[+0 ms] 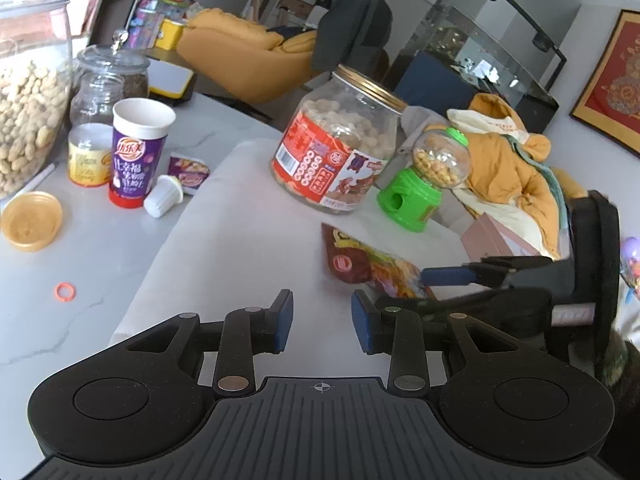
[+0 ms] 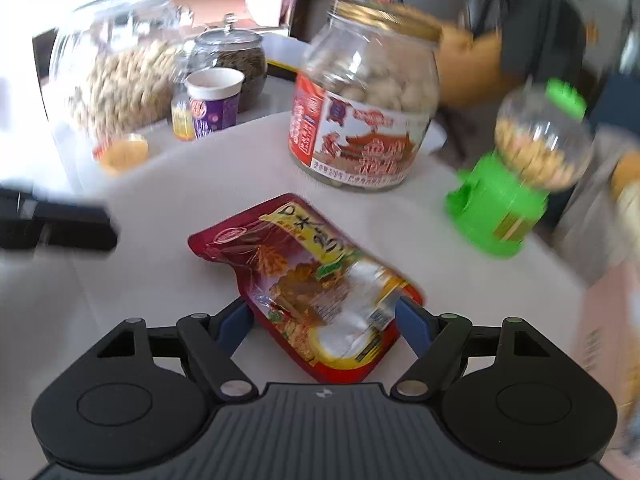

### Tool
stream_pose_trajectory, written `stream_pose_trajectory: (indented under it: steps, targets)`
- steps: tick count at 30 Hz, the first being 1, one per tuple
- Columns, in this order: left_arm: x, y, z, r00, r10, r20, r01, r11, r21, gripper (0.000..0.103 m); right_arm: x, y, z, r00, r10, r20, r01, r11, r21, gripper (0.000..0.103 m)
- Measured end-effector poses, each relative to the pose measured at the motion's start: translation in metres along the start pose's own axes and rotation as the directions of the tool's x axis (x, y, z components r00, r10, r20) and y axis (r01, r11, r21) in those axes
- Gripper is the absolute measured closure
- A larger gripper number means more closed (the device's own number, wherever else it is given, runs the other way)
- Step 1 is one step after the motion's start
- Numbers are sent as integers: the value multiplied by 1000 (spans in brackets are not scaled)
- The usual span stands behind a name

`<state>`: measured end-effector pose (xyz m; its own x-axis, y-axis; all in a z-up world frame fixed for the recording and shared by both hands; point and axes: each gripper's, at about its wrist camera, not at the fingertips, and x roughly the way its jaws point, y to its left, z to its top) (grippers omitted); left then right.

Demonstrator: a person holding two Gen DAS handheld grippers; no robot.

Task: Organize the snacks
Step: 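Grasp the red snack bag with the right tool while the left tool reaches a red packet, then lift the red chicken bag with the right tool while the left tool reaches the round bread packet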

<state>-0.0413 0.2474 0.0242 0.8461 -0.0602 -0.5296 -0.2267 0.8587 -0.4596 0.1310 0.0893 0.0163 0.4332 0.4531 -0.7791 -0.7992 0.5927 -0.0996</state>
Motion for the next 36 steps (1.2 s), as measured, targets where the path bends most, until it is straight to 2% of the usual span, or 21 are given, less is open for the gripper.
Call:
stream_pose_trajectory:
  steps: [2,4,6,8,10,12,13,15,16,19,21,22,23,25,28,30,32,33,35,36]
  targets:
    - [1,1,-2,1000,-10,3,10,1000,-4,67,-4,-6,3,996,87,-2,-87,996,28,26]
    - [8,2,-4,1000,-16,-12,16,1000,-15,67,-17,-9,5,985,169,33,-169,985,11,26]
    - [17,-1,-6,997,-52,-53,50,998,-30,67,-28,-12,8,982,176,75,-177,984,8,26]
    - [27,-9,-5,989,-108,-98,104,994,-42,67,-30,-18,14,988,91,126,-99,993,60,26]
    - [36,-15,-2,979,-151,-136,145,988,-54,67,-23,-27,18,986,-65,156,41,988,150,26]
    - [47,-18,6,981,-133,-145,128,991,-44,67,-2,-33,22,966,-247,78,227,952,203,45]
    - [51,-18,10,985,-108,-134,104,994,-36,67,10,-37,22,958,-285,31,273,941,202,61]
    - [57,-13,19,993,-62,-97,57,997,-51,67,26,-44,16,966,-255,-30,256,944,206,66]
    - [59,-9,22,995,-54,-80,49,997,-66,66,25,-45,12,970,-243,-16,240,945,222,66]
    - [59,4,25,999,-11,-30,8,995,-100,66,9,-43,5,997,-73,-31,78,972,219,67]
    - [58,12,23,1000,-10,-16,8,992,-126,66,-8,-38,-1,998,58,-29,-51,978,201,64]
    - [58,15,22,1000,-10,-15,8,991,-135,66,-14,-37,-3,996,91,-13,-86,974,211,56]
    - [57,17,21,1000,-7,-12,5,990,-143,66,-22,-35,-4,992,123,17,-124,967,223,39]
    - [50,22,21,1000,20,17,-18,989,-146,66,-29,-29,-5,984,161,74,-175,951,255,23]
    - [33,32,19,992,90,90,-74,984,-161,66,-25,-17,3,987,140,81,-155,960,233,23]
    - [24,39,15,988,99,115,-77,980,-186,66,-10,-9,12,991,116,67,-127,968,216,23]
    - [23,44,13,989,92,116,-68,979,-195,66,11,-10,21,988,151,26,-153,962,227,22]
    - [23,45,12,990,87,113,-64,978,-197,66,22,-9,25,984,178,-1,-173,957,231,18]
    - [25,44,12,990,79,114,-55,979,-197,67,28,-1,25,986,169,0,-165,968,191,4]
    - [25,44,12,991,71,116,-48,980,-192,67,30,7,27,988,154,-19,-150,977,154,2]
